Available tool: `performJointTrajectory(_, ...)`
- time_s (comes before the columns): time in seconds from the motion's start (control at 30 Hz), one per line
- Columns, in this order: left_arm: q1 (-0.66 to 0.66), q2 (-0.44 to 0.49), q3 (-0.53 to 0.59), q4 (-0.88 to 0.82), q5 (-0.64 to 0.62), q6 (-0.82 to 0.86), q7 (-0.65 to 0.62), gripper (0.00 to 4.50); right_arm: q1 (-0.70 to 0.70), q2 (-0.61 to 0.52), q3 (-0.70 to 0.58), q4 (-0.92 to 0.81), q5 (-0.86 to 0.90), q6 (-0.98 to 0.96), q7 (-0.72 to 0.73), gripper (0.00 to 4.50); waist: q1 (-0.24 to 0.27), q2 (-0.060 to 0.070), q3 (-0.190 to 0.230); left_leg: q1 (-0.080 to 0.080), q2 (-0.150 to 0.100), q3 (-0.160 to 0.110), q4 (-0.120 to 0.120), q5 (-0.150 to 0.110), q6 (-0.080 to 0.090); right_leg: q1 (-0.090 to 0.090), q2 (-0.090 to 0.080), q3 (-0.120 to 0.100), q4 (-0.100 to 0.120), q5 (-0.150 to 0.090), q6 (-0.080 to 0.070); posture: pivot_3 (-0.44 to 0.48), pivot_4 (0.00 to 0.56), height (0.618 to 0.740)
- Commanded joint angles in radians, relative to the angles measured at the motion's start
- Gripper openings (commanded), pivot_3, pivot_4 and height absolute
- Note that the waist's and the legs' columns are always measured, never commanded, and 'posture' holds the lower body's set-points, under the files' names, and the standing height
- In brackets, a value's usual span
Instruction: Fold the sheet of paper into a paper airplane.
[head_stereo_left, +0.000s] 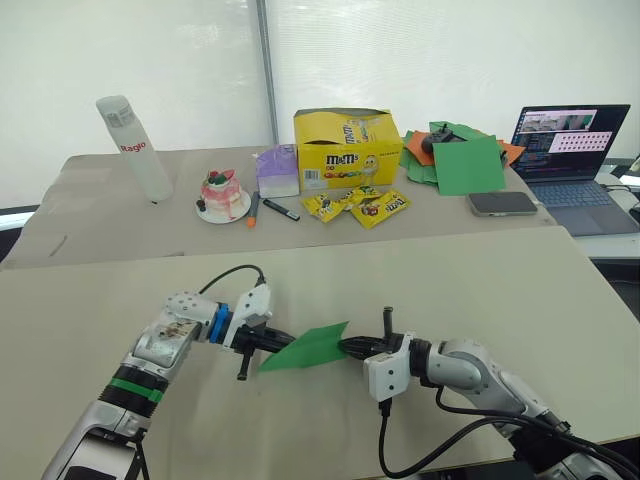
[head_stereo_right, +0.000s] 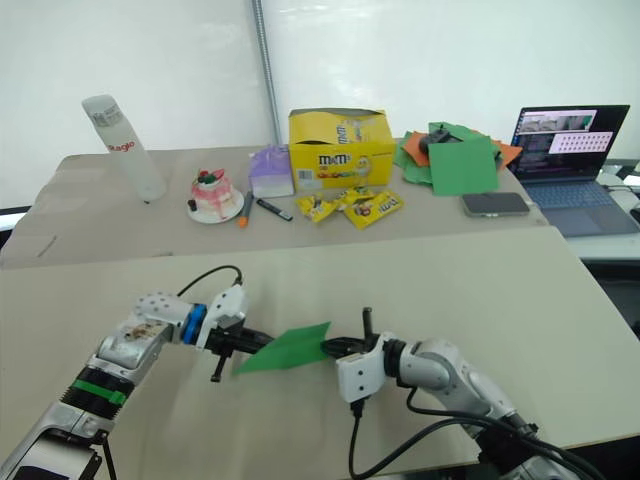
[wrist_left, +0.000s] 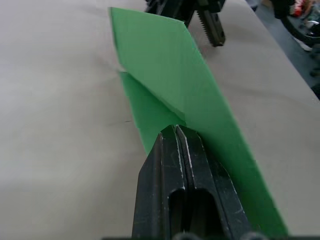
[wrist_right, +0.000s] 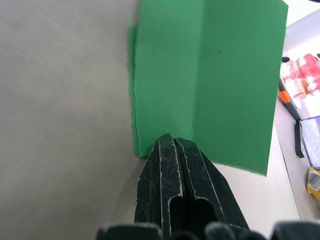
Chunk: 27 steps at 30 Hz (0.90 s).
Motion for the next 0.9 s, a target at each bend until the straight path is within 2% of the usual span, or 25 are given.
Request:
performJointTrajectory(0.03, -0.002, 0.001, -0.022, 0.012, -0.008, 0.008, -0.050, 0.03, 0.029, -0.016, 0.042, 0.031, -0.044, -0.003, 0.024, 0.00, 0.000, 0.000, 0.000, 0.000, 0.000, 0.000, 0.000, 0.000, 0.000, 0.000, 0.000, 0.000, 0.000, 0.000, 0.000, 0.000, 0.150, 0.740)
performJointTrajectory(0.1, -0.006, -0.005, -0.025, 0.041, -0.021, 0.036, -0.071, 0.03, 0.031, -0.017, 0.042, 0.029, -0.045, -0.003, 0.025, 0.00, 0.000, 0.000, 0.000, 0.000, 0.000, 0.000, 0.000, 0.000, 0.000, 0.000, 0.000, 0.000, 0.000, 0.000, 0.000, 0.000, 0.150, 0.740)
performJointTrajectory(0.3, -0.028, 0.016, -0.021, 0.163, 0.033, -0.028, -0.078, 0.03, 0.035, -0.020, 0.042, 0.028, -0.044, -0.002, 0.028, 0.00, 0.000, 0.000, -0.002, 0.000, 0.000, 0.000, 0.000, 0.000, 0.000, -0.001, 0.001, -0.001, 0.000, 0.000, 0.000, 0.000, 0.150, 0.740)
performJointTrajectory(0.43, -0.006, 0.061, 0.020, 0.117, -0.009, 0.008, -0.090, 0.03, 0.028, -0.020, 0.046, 0.038, -0.044, -0.007, 0.034, 0.00, -0.002, 0.000, -0.002, 0.000, 0.000, 0.000, 0.000, 0.000, 0.000, -0.001, 0.001, 0.000, 0.000, 0.000, 0.000, 0.000, 0.150, 0.740)
performJointTrajectory(0.53, 0.029, 0.092, 0.044, 0.020, -0.067, 0.088, -0.103, 0.03, 0.022, -0.019, 0.050, 0.047, -0.043, -0.011, 0.034, 0.00, -0.004, 0.000, -0.002, 0.000, 0.000, 0.000, 0.000, 0.000, 0.000, -0.001, 0.001, 0.000, 0.000, 0.000, 0.000, 0.000, 0.150, 0.740)
performJointTrajectory(0.7, 0.068, 0.059, 0.033, -0.101, -0.091, 0.121, -0.068, 0.03, 0.007, -0.012, 0.057, 0.074, -0.043, -0.025, 0.034, 0.00, -0.001, 0.000, -0.003, 0.001, -0.001, -0.001, 0.000, -0.001, 0.002, -0.001, 0.000, 0.000, -0.001, 0.000, 0.000, 0.000, 0.150, 0.740)
performJointTrajectory(0.9, 0.059, -0.014, -0.065, -0.078, 0.005, 0.038, -0.028, 0.03, -0.005, -0.009, 0.064, 0.090, -0.046, -0.034, 0.030, 0.00, -0.004, -0.001, -0.005, 0.001, 0.000, 0.000, 0.000, -0.001, 0.002, 0.001, 0.000, 0.001, 0.000, 0.000, 0.000, 0.000, 0.150, 0.740)
